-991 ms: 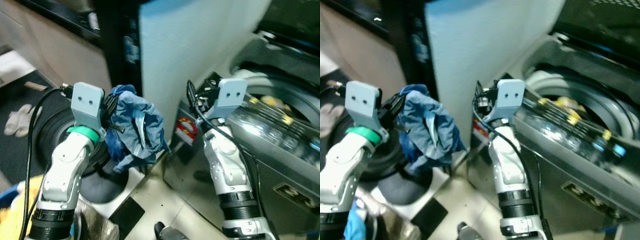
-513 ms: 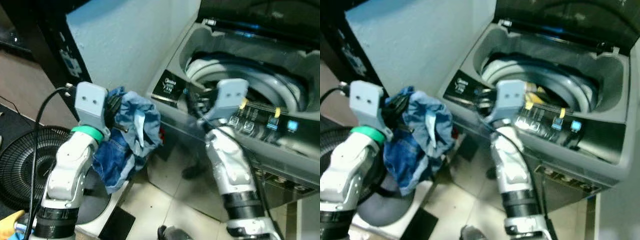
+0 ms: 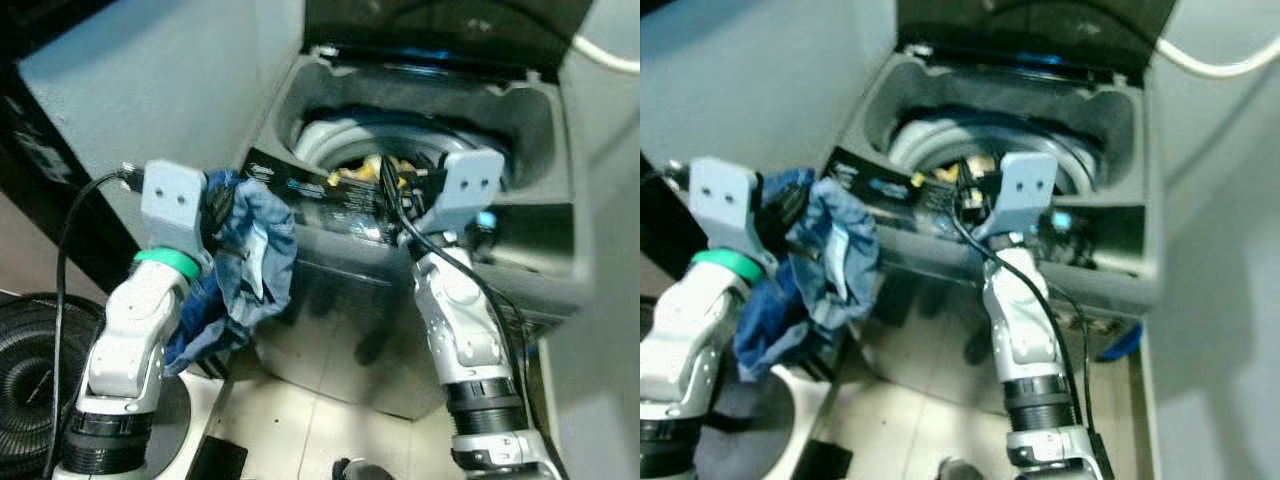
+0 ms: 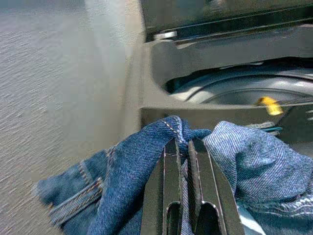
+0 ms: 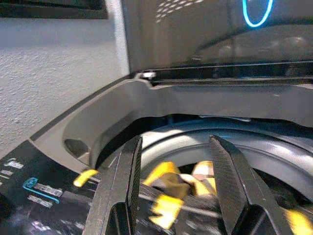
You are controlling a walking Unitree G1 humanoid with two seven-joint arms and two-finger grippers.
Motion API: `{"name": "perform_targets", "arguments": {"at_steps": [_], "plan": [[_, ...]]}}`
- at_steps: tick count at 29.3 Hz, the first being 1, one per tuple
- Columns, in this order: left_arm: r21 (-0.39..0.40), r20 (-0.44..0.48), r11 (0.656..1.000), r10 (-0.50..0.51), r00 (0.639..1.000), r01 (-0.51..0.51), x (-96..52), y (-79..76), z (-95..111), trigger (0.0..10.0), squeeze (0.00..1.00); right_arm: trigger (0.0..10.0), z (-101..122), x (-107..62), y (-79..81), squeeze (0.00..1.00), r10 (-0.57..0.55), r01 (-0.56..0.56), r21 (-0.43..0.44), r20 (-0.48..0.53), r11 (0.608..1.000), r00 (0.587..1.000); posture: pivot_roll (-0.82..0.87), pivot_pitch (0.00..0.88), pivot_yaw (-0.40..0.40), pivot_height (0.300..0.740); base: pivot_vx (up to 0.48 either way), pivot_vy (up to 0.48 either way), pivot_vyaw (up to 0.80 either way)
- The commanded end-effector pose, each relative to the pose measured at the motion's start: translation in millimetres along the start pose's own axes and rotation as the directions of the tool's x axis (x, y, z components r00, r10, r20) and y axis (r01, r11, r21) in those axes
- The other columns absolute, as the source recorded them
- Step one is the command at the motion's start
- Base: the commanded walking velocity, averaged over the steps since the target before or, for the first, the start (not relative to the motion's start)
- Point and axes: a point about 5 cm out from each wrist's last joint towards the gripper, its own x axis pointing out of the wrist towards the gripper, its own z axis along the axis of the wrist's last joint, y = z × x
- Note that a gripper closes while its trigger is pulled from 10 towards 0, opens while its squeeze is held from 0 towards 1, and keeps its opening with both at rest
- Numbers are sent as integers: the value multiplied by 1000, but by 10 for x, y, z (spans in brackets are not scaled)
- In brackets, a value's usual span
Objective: Clothes washing
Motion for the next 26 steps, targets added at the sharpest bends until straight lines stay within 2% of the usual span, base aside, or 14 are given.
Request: {"name": "perform_targets", "arguments": {"at_steps": [1,23,26], "plan": [[1,40,1000,-23,999,22,1,-40,81,10000,0,10000,-8,-10,11,0,-1,1,7,-4,1000,1000,87,47,92,740,0,0,-800],[8,53,1000,-20,998,20,7,-40,122,10000,0,10000,59,26,36,0,1,-1,18,24,1000,1000,93,53,97,740,0,0,-800],[25,80,1000,-1,997,-1,12,-30,151,10000,0,10000,94,51,84,0,19,-20,17,43,1000,999,93,53,97,740,139,0,0]]}}
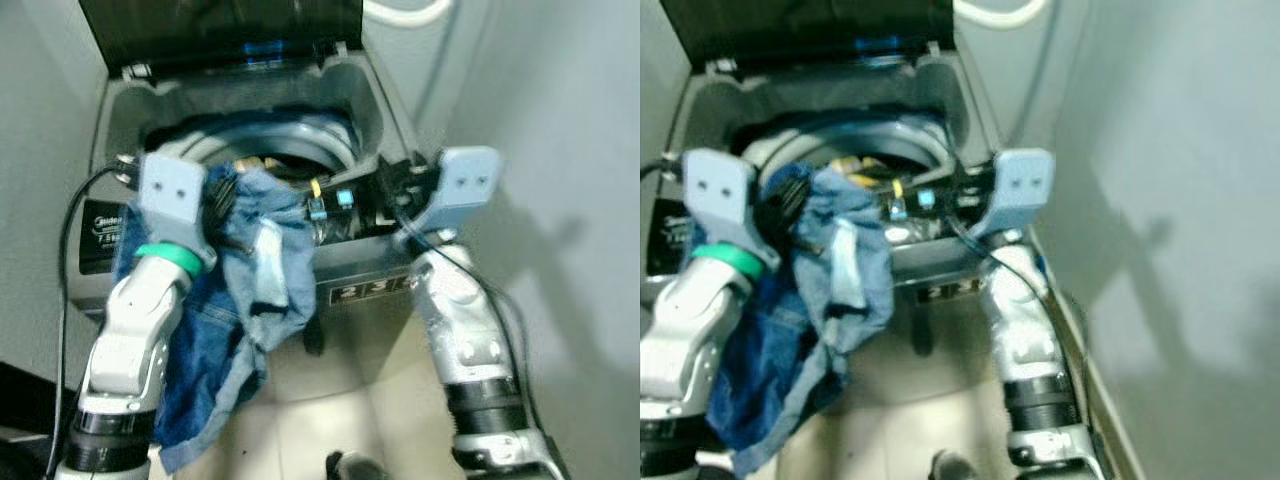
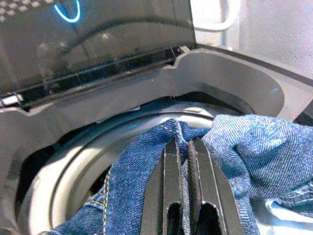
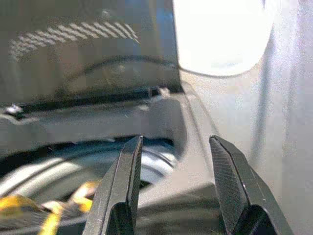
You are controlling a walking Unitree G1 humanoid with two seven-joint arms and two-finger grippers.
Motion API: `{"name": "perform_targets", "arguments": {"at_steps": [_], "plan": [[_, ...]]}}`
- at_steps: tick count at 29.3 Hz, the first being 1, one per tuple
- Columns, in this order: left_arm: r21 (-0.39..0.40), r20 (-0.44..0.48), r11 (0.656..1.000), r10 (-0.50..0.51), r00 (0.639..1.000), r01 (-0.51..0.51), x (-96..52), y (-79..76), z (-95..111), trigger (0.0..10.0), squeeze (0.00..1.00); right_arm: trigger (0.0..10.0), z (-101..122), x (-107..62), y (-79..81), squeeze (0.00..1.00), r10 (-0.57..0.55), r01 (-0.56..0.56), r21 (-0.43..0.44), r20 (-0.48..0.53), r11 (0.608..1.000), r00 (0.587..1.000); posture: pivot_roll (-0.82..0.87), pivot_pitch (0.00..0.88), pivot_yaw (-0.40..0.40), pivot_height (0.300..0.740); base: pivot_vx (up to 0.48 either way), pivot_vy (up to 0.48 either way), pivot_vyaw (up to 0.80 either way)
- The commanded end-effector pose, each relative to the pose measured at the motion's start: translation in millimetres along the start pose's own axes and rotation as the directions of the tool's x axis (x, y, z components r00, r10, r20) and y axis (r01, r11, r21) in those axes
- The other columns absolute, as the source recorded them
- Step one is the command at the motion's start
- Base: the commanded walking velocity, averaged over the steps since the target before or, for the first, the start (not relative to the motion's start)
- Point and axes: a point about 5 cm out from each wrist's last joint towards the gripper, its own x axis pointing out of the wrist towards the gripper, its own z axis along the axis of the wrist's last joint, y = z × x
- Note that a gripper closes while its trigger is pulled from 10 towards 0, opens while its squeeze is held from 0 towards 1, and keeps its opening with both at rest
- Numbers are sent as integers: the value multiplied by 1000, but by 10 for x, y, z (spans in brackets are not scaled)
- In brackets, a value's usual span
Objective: Clothes washing
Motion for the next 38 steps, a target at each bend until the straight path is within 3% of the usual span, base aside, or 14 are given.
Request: {"name": "perform_targets", "arguments": {"at_steps": [1,18,30,34,38], "plan": [[17,32,999,33,999,-34,-11,45,42,10000,0,10000,-14,1,90,0,30,-30,14,-1,999,1000,93,53,97,740,416,0,0],[52,34,998,32,999,-34,-12,16,43,10000,0,10000,7,2,135,0,55,-56,32,14,998,998,95,57,96,740,444,0,0],[33,33,999,14,999,-15,-17,-23,48,10000,0,10000,2,-2,129,0,56,-56,29,13,998,998,95,57,96,740,0,0,0],[42,74,999,25,997,-28,0,8,114,10000,0,10000,13,5,136,0,63,-63,32,18,997,998,95,55,96,740,0,0,0],[82,108,996,11,994,-20,11,-5,171,10000,0,10000,103,22,237,0,149,-152,54,51,987,987,97,51,96,740,0,0,0]]}}
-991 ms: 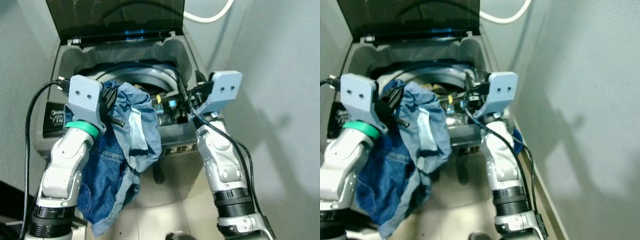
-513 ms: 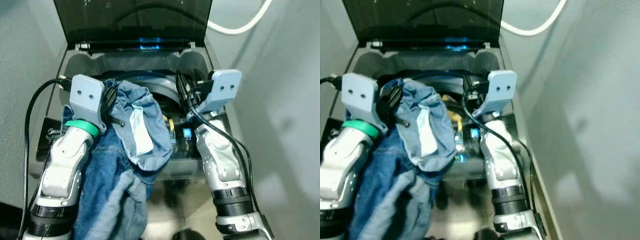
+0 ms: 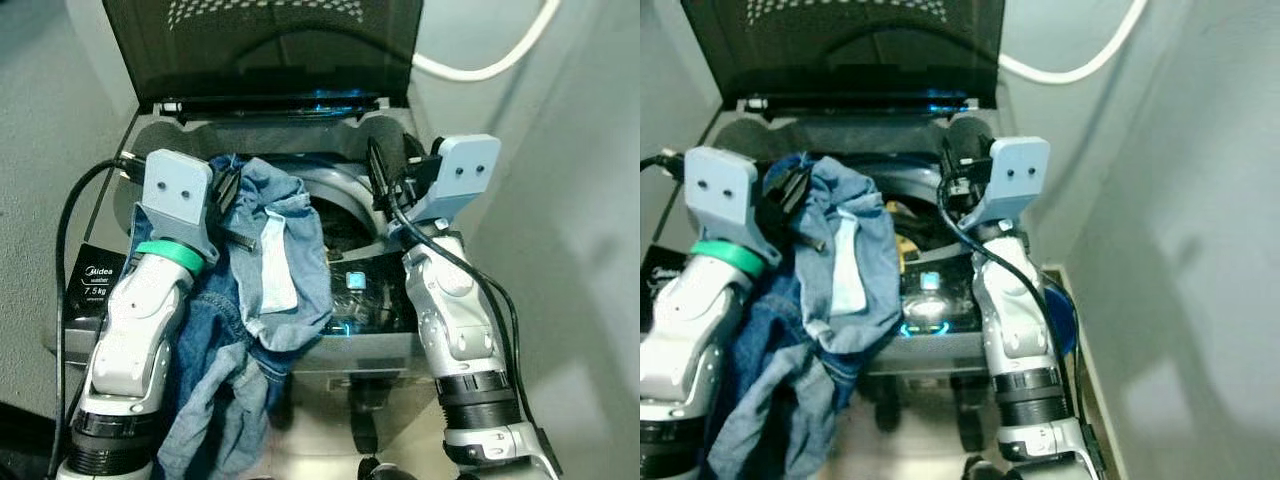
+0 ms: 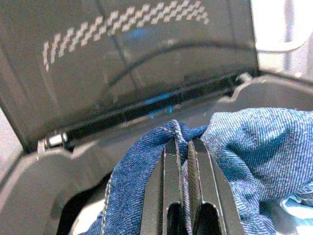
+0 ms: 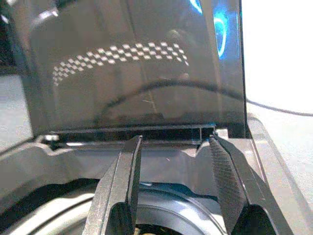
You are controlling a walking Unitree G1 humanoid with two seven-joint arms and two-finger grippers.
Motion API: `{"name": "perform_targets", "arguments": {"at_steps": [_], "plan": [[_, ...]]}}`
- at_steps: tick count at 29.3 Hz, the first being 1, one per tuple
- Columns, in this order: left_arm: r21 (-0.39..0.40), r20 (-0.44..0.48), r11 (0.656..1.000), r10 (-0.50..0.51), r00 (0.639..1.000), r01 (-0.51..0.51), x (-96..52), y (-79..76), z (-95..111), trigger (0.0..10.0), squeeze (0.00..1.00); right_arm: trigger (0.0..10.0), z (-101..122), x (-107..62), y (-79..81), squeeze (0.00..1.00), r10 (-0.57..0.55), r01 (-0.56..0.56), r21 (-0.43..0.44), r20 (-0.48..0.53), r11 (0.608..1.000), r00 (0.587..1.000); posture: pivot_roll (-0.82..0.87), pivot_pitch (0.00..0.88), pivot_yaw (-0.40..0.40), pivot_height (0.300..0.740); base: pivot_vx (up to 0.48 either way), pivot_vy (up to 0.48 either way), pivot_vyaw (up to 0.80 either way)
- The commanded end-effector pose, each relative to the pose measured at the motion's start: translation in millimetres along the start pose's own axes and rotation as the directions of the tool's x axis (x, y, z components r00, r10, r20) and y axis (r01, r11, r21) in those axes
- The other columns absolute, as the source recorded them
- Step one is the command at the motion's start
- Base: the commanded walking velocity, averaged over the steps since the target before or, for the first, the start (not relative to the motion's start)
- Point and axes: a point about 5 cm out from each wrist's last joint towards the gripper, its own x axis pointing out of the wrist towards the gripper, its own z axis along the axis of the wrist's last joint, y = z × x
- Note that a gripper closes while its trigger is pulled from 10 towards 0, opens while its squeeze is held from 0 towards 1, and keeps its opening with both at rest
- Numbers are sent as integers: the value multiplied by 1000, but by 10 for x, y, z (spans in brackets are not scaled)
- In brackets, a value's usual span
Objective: Clothes washing
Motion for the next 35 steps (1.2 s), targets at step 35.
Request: {"name": "perform_targets", "arguments": {"at_steps": [35], "plan": [[89,145,996,16,989,-29,168,1,374,10000,0,10000,297,146,146,0,112,-113,7,97,994,989,100,43,99,740,0,62,0]]}}
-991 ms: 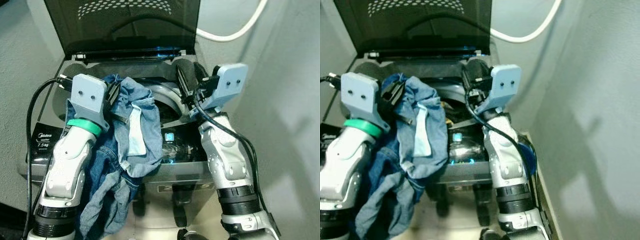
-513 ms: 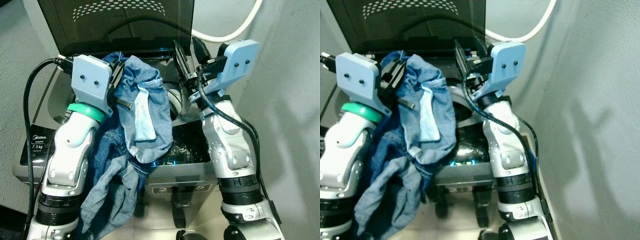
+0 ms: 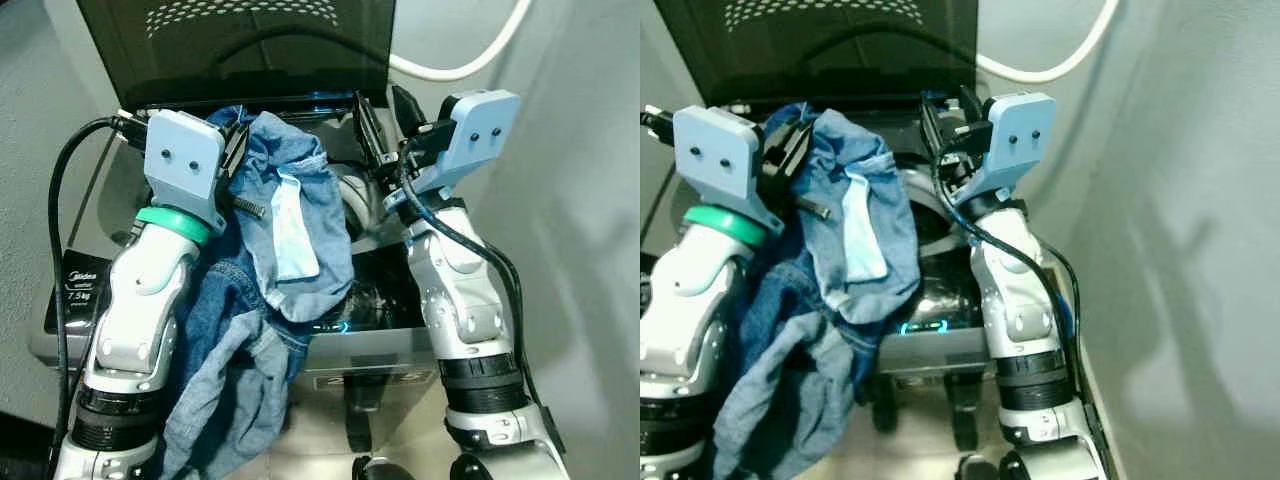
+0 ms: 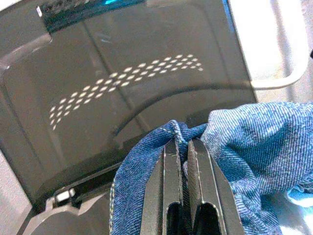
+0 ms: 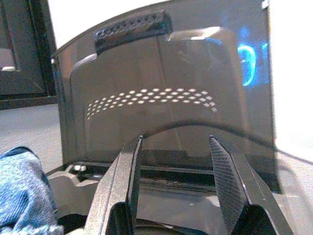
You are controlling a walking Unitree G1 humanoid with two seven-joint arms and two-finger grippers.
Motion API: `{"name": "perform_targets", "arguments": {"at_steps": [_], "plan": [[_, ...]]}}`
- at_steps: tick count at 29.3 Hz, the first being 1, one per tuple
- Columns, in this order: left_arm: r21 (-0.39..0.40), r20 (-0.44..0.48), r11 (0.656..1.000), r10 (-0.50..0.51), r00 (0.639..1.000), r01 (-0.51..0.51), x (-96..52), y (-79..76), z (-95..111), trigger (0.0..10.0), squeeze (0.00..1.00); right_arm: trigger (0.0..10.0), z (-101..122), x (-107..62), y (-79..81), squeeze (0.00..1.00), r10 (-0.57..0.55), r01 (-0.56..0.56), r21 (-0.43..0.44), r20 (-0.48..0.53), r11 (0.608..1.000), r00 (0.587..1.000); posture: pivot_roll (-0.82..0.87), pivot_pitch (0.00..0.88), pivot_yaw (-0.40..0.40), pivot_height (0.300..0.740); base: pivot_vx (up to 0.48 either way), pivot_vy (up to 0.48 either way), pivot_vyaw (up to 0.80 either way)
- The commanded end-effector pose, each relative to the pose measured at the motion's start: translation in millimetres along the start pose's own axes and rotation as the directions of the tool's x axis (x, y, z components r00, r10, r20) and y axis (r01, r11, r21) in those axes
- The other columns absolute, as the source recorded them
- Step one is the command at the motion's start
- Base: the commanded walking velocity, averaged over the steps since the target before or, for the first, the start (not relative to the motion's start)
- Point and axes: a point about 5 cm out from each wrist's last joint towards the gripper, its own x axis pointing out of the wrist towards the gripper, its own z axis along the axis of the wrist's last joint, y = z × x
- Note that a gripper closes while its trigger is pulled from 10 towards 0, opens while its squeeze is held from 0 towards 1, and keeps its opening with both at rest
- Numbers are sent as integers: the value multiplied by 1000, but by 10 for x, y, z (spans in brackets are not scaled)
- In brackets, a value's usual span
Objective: Clothes washing
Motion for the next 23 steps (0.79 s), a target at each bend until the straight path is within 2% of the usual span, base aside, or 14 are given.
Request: {"name": "perform_targets", "arguments": {"at_steps": [1,14,23], "plan": [[11,11,1000,17,1000,-17,2,36,36,10000,0,10000,-46,-20,11,0,-3,3,5,-19,1000,1000,100,43,99,740,0,480,0],[19,5,1000,18,1000,-18,1,43,30,10000,0,10000,-58,-28,6,0,-9,9,4,-23,1000,1000,101,44,100,740,0,480,0],[32,0,999,10,1000,-10,4,37,24,10000,0,10000,-61,-33,2,0,-13,13,1,-24,1000,1000,98,47,102,740,0,0,0]]}}
